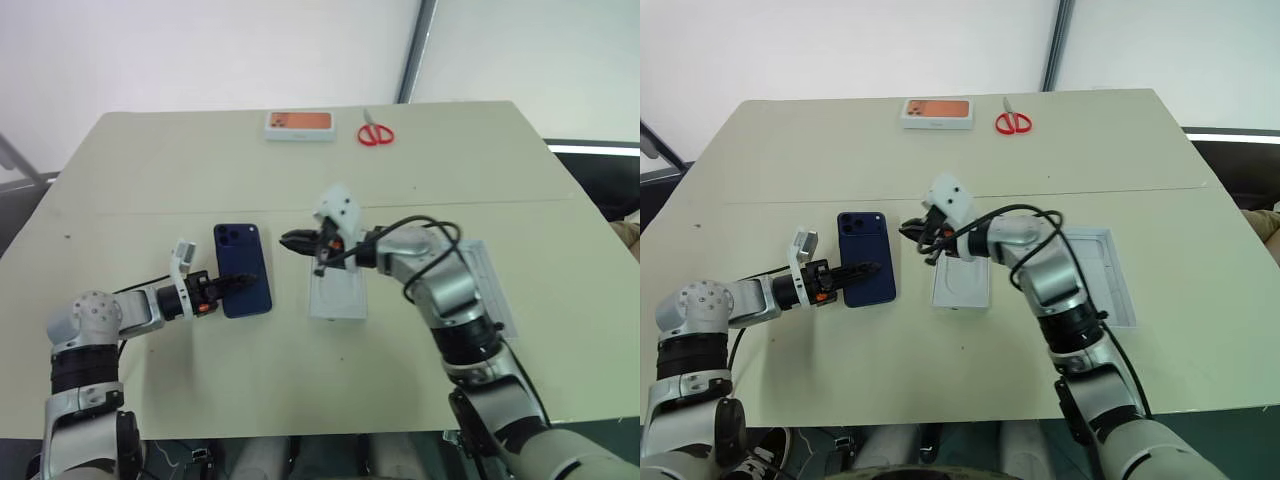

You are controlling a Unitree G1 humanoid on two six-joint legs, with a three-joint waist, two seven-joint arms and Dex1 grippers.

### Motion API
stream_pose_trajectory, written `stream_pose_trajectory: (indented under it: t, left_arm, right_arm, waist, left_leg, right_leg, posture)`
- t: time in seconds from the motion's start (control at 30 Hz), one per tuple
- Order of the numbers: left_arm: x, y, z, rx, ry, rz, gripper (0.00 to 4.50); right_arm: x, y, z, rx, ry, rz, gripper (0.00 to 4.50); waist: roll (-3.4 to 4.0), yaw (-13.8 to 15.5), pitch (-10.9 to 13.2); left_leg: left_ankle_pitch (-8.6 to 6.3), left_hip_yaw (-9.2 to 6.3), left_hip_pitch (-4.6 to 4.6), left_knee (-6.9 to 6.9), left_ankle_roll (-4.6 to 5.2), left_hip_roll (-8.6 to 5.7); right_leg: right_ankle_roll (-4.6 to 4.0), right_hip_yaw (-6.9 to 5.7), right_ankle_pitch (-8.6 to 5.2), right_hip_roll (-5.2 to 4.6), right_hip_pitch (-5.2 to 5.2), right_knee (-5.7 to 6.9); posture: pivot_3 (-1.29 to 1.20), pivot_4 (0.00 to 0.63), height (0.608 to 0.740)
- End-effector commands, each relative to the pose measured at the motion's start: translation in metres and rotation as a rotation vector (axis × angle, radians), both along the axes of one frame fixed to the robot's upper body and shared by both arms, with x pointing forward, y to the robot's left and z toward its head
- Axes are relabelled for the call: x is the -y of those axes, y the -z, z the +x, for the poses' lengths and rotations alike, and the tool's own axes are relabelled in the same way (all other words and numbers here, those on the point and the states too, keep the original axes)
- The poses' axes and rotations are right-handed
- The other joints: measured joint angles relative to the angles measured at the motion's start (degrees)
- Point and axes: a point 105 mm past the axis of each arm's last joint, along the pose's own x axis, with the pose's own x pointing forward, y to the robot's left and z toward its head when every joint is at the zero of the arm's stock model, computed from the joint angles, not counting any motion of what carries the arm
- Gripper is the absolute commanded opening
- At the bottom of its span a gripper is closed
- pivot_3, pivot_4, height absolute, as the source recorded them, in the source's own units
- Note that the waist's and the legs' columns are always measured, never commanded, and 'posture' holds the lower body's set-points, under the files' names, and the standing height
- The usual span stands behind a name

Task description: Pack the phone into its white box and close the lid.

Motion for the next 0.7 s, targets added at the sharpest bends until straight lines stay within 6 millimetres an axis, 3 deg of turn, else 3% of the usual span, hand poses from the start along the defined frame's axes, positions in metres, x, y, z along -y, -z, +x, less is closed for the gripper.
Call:
stream_pose_trajectory:
  t: [0.03,0.2,0.43,0.53,0.7]
  left_arm:
    - [-0.002,-0.029,0.003,0.091,-0.001,-0.090,0.00]
    - [0.000,-0.056,0.002,0.172,0.009,-0.232,0.00]
    - [0.011,-0.053,-0.002,0.160,0.047,-0.211,0.00]
    - [0.012,-0.054,-0.002,0.165,0.049,-0.205,0.00]
    - [0.014,-0.052,-0.002,0.153,0.055,-0.195,0.00]
  right_arm:
    - [0.013,0.002,-0.025,-0.023,-0.095,-0.051,2.32]
    - [0.056,0.052,-0.046,0.011,-0.131,-0.373,2.32]
    - [0.061,0.073,-0.039,0.048,-0.079,-0.467,2.32]
    - [0.052,0.068,-0.040,0.044,-0.085,-0.417,2.32]
    - [0.052,0.074,-0.039,0.039,-0.089,-0.447,2.32]
  waist:
    - [-0.05,0.0,0.0]
    - [-0.20,0.0,0.1]
    - [-0.30,-0.4,0.2]
    - [-0.38,-0.1,0.2]
    - [-0.46,0.1,0.3]
  left_leg:
    - [0.00,0.00,0.00,0.00,0.00,-0.01]
    - [-0.01,0.03,-0.04,0.00,0.01,-0.01]
    - [0.00,0.11,-0.03,-0.03,0.01,0.08]
    - [0.00,0.11,-0.03,0.01,0.01,0.04]
    - [-0.01,0.07,-0.03,0.05,0.02,0.00]
  right_leg:
    - [0.00,0.00,0.00,-0.01,0.01,-0.01]
    - [0.01,-0.06,-0.01,-0.05,0.13,-0.08]
    - [0.01,0.00,-0.01,-0.02,0.17,-0.08]
    - [0.01,-0.01,0.00,-0.05,0.21,-0.09]
    - [0.01,-0.05,0.00,-0.09,0.26,-0.12]
  posture:
    - [0.00,0.150,0.740]
    - [0.00,0.150,0.740]
    - [0.00,0.150,0.740]
    - [0.00,0.150,0.740]
    - [0.00,0.150,0.740]
